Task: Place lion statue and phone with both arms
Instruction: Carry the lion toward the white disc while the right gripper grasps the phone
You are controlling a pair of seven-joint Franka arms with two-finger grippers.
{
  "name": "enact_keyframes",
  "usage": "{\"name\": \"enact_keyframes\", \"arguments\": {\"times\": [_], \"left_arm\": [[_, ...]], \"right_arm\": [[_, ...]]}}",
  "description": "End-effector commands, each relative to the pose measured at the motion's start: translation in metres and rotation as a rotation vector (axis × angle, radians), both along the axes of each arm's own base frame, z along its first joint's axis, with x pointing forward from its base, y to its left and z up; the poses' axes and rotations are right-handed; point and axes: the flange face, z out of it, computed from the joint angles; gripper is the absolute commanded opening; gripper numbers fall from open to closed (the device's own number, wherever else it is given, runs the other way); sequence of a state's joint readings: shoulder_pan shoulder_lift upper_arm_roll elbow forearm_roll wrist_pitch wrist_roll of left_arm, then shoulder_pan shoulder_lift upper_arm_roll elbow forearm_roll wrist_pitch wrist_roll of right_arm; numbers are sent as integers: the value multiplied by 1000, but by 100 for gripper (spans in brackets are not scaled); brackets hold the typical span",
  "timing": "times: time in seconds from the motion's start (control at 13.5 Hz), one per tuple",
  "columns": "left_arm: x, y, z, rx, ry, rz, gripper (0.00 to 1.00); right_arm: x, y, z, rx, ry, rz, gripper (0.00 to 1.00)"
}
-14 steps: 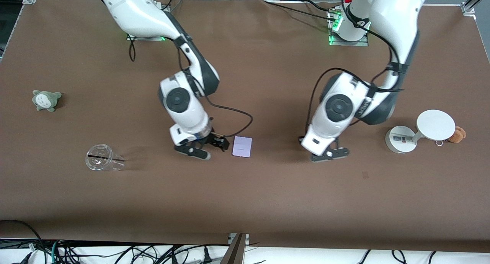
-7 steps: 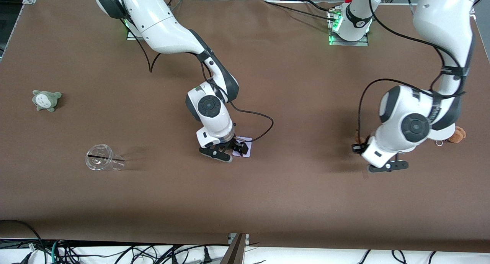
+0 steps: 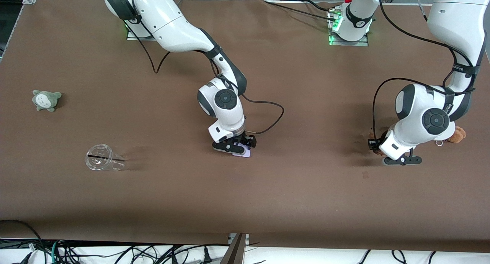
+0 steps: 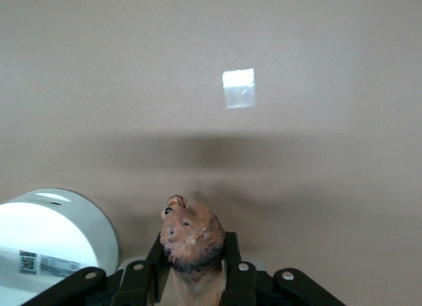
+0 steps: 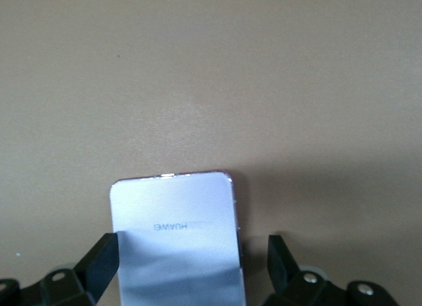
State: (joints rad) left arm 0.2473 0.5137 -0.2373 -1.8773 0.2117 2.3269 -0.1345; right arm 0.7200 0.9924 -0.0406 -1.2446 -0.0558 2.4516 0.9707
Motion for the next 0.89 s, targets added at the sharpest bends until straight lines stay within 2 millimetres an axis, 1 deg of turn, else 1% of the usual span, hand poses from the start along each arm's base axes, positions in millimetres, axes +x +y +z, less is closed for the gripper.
{"name": "enact_keyframes", "arguments": {"times": [0.0, 0.07, 0.15, 0.22, 0.3, 0.59, 0.67, 0.81], "left_arm": [[-16, 29, 9, 10, -19, -69, 0], [-19, 33, 4, 7, -31, -73, 0], [-23, 33, -1, 4, -36, -73, 0], [-24, 40, -2, 3, -39, -62, 0], [-26, 42, -3, 3, -38, -58, 0], [-31, 47, -15, -6, -42, -46, 0], [-34, 47, -18, -7, -43, -46, 0], [-33, 46, -20, -9, -44, -47, 0]], "right_arm": [[1, 10, -4, -9, -25, 5, 100], [1, 10, -7, -9, -24, 2, 100], [-1, 13, -8, -3, -29, 7, 100], [-4, 15, -12, -5, -29, 12, 100], [-6, 17, -13, -4, -30, 16, 100], [-6, 16, -14, -8, -29, 17, 99], [-6, 16, -14, -9, -30, 19, 96], [-6, 16, -15, -15, -30, 33, 84]]}}
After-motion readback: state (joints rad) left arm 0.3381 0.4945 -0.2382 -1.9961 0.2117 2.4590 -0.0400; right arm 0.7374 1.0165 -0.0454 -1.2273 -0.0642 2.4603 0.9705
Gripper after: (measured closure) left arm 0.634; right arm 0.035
